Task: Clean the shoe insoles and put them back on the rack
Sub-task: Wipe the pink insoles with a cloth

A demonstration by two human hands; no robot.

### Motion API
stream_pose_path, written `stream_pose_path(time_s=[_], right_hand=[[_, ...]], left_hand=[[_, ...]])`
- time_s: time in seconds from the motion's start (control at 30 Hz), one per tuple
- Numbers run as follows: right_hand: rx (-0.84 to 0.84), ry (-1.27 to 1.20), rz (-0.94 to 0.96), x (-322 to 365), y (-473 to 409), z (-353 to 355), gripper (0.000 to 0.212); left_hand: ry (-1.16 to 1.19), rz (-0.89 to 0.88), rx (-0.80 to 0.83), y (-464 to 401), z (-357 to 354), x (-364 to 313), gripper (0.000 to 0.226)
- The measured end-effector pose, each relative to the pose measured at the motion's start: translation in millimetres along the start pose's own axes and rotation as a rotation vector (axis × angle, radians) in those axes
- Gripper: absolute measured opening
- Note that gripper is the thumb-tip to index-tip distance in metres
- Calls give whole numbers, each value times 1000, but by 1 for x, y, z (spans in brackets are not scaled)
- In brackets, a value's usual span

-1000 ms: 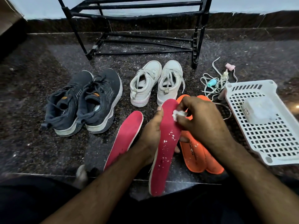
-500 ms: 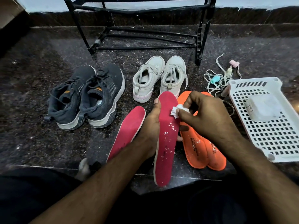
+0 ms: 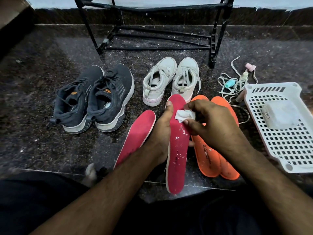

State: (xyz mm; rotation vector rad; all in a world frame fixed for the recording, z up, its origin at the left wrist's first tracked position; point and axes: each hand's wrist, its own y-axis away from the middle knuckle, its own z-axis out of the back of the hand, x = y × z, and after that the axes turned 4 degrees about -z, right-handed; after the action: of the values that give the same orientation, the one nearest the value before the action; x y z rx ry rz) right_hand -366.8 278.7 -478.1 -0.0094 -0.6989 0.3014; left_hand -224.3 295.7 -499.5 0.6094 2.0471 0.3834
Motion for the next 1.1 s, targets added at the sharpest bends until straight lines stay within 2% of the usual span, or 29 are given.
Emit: stream_pose_path(time_s=[0.17,0.33,0.63,0.83,1.0,1.1], right_hand=[[-75,101,10,-4,0,4,20],[-186,20,-44,-5,-2,13,14],[22,205,-8,-14,-6,-5,22],[-40,182,-48,-20,-8,5,19],[-53,141,-22,-16,-8,6,13],[-52,90,-11,-10,-7,9,17]], left_hand=[[-11,45,28,0,3,-1,83],[-36,63,20,-2,6,1,87],[-80,46,122,3,4,-2,82],[7,4,151,3,3,-6,59],[47,19,142,3,1,-5,62],[32,13,122,6,-3,-9,61]])
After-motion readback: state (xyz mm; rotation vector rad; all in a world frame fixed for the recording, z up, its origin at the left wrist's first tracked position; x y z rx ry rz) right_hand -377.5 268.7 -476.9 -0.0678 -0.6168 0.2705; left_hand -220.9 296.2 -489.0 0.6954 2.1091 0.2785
